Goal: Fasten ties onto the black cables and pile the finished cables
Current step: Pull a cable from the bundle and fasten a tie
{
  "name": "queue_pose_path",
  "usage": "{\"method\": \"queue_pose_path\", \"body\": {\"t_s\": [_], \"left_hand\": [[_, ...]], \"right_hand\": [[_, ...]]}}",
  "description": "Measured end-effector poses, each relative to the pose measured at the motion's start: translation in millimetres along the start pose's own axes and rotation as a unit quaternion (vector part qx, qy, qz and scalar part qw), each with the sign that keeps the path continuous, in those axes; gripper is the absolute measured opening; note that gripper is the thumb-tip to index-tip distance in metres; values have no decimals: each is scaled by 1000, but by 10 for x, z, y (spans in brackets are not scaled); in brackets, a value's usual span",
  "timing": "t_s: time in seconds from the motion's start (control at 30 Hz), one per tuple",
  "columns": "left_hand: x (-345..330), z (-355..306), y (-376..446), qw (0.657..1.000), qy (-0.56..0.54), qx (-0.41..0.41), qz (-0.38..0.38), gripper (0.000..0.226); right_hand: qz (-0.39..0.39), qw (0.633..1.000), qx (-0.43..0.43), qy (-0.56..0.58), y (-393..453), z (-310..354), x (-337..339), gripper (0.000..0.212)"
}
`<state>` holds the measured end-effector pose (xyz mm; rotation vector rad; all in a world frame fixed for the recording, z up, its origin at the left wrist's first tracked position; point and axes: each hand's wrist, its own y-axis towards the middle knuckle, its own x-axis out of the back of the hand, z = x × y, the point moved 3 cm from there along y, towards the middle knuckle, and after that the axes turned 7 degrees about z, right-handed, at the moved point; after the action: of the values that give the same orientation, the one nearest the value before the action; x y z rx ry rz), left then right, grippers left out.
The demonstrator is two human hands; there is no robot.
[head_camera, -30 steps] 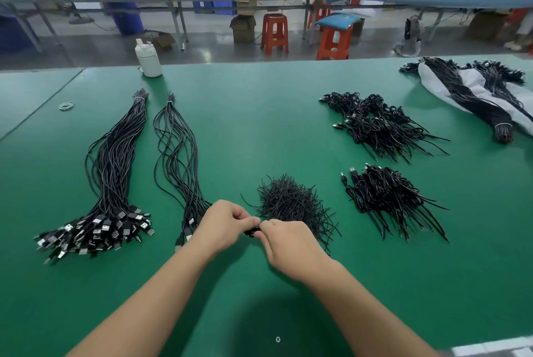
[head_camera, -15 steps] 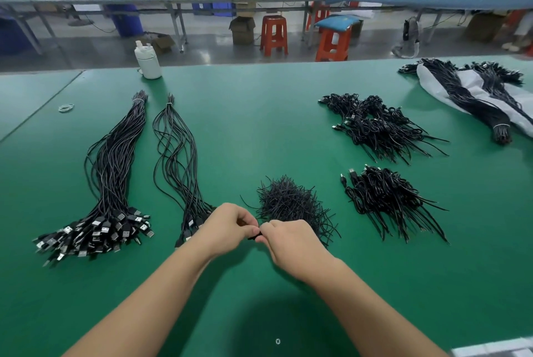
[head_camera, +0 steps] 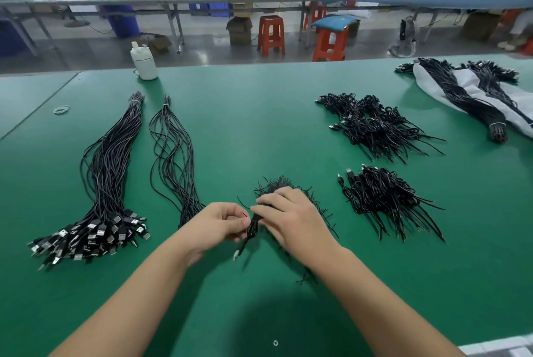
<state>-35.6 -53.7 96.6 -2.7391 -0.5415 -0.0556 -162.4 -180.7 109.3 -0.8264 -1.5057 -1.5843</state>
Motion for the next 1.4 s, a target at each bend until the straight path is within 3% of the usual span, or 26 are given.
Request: {"method": "queue_pose_path", "body": {"t_s": [0.07, 0.17, 0.33, 0.47, 0.57, 0.67, 0.83, 0.9, 1.07, 1.2, 1.3, 1.4], "left_hand": [[-11, -22, -19, 993, -114, 2, 16, 10], [-36, -41, -25, 982, -188, 2, 37, 4], [4, -58, 2, 994, -96, -40, 14, 8], [37, -106, -12, 992, 79, -91, -44, 9], [22, -170, -18, 967, 192, -124, -111, 15], [13, -179, -42, 951, 237, -148, -134, 19], [66, -175, -48, 947, 245, -136, -160, 18], [74, -174, -48, 956, 217, -126, -155, 14], [-8, -224, -98, 949, 251, -133, -140, 19], [-102, -352, -185, 902, 341, -211, -159, 25], [-181, -429, -238, 848, 422, -274, -163, 19], [-232, -442, -250, 823, 456, -297, -163, 14]], "right_hand": [[3, 997, -22, 73, -14, 15, -25, 28], [-10, 986, -72, 150, -22, 48, -24, 26], [20, 967, -143, 209, 8, 68, -28, 18], [37, 892, -293, 342, 22, 82, -112, 28], [52, 818, -362, 444, 52, 80, -142, 21], [63, 744, -365, 556, 92, 108, -145, 6], [58, 670, -318, 668, 90, 118, -106, 24], [63, 664, -309, 678, 87, 122, -106, 23], [37, 754, -361, 548, 65, 32, -102, 7], [44, 732, -364, 573, 57, 24, -120, 13], [26, 693, -375, 615, 65, 34, -112, 20], [25, 680, -369, 633, 71, 34, -100, 9]]}}
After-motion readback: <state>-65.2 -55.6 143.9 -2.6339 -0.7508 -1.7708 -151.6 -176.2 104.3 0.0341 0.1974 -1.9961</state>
